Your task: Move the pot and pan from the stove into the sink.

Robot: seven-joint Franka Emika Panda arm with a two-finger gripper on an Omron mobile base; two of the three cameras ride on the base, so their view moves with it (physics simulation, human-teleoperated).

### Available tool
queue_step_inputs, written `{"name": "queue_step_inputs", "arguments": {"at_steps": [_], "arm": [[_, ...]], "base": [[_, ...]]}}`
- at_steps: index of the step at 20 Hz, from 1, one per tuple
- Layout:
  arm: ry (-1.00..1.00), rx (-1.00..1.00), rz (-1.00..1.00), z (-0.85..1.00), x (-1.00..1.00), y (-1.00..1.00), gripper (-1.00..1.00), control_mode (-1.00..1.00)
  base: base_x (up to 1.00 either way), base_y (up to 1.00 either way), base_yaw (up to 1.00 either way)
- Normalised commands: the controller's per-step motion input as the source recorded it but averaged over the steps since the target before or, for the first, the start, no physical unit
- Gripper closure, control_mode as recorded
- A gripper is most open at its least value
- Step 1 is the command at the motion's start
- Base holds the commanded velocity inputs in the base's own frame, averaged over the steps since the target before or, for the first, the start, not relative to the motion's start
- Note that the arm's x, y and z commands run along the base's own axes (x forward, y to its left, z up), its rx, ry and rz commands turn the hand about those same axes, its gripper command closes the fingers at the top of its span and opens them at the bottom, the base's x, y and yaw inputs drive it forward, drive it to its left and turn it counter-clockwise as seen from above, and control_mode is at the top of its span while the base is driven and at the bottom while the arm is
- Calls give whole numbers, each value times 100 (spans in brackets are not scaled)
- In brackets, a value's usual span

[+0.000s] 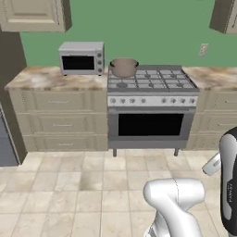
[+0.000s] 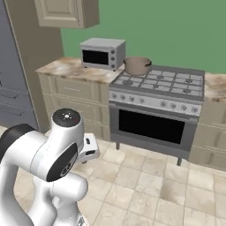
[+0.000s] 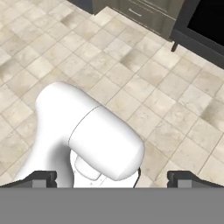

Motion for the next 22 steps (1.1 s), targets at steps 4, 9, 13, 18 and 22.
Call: {"name": "queue_step_inputs", "arguments": {"at_steps": [4, 9, 13, 18, 22], "arm": [[0, 0, 0, 0, 0, 0, -100, 100], [0, 0, 0, 0, 0, 0, -100, 100], [0, 0, 0, 0, 0, 0, -100, 100], [0, 0, 0, 0, 0, 0, -100, 100], [0, 0, 0, 0, 0, 0, -100, 100]], "base": [[0, 0, -40], [0, -3, -38], [-3, -5, -25], [-8, 11, -1], [-13, 53, 0]]}}
